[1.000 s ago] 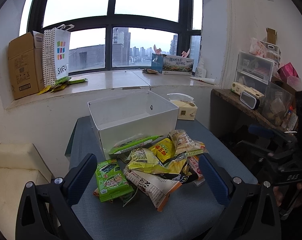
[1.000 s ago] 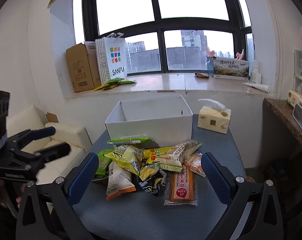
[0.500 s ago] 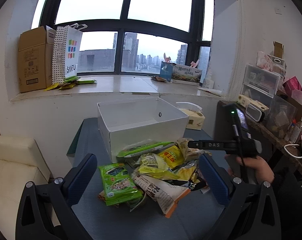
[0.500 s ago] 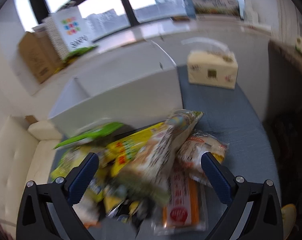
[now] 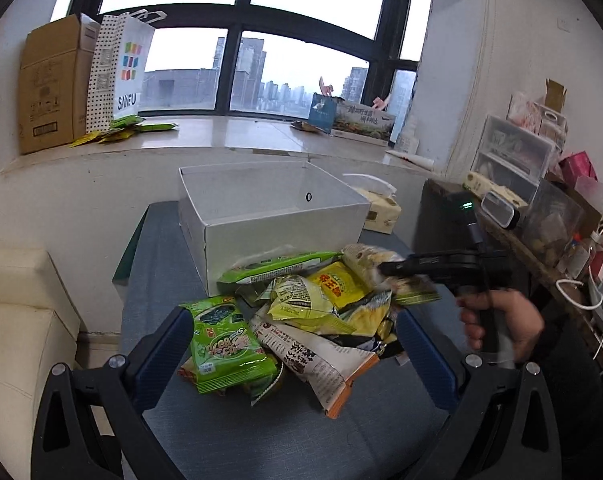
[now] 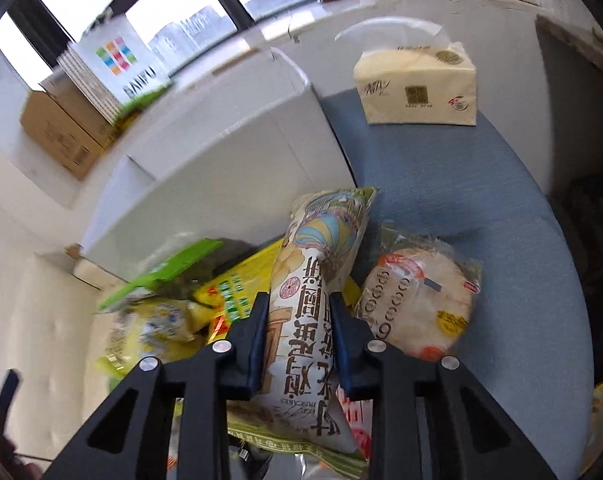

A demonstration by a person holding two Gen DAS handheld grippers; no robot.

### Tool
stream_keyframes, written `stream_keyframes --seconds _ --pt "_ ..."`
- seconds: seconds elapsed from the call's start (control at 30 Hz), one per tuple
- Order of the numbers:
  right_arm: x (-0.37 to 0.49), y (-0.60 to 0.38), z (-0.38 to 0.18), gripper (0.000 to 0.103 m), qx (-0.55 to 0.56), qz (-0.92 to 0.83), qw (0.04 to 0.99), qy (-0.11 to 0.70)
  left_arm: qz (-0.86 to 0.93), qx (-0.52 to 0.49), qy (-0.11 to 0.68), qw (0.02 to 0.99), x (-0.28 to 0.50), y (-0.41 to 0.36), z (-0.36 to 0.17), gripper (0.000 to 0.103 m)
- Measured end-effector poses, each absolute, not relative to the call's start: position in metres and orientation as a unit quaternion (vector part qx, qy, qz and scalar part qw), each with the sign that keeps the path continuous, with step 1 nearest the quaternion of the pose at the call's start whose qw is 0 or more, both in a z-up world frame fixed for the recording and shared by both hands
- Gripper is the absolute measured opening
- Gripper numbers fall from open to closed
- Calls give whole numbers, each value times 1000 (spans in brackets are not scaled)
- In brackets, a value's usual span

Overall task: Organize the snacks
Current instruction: 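Grasp the white-and-gold snack bag with the right tool while the left grasps a green bar, then carry both snacks into the white box and open both tools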

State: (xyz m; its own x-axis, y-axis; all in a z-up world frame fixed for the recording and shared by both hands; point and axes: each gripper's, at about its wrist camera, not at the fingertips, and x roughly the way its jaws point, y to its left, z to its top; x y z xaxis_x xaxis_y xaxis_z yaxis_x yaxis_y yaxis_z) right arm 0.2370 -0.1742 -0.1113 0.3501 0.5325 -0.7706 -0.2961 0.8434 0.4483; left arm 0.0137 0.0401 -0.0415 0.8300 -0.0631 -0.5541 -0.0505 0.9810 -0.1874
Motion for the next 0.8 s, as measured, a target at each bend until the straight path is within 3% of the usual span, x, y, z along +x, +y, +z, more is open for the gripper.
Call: stream_keyframes --seconds 0.3,0.73,0.8 --pt "185 -211 -71 29 121 281 841 447 -28 -8 320 947 56 12 -49 103" --pt "115 -255 -34 29 146 299 864 377 5 193 400 896 193 -27 -103 103" --pt "114 -259 -35 29 145 293 867 376 16 221 416 882 204 -30 -118 93"
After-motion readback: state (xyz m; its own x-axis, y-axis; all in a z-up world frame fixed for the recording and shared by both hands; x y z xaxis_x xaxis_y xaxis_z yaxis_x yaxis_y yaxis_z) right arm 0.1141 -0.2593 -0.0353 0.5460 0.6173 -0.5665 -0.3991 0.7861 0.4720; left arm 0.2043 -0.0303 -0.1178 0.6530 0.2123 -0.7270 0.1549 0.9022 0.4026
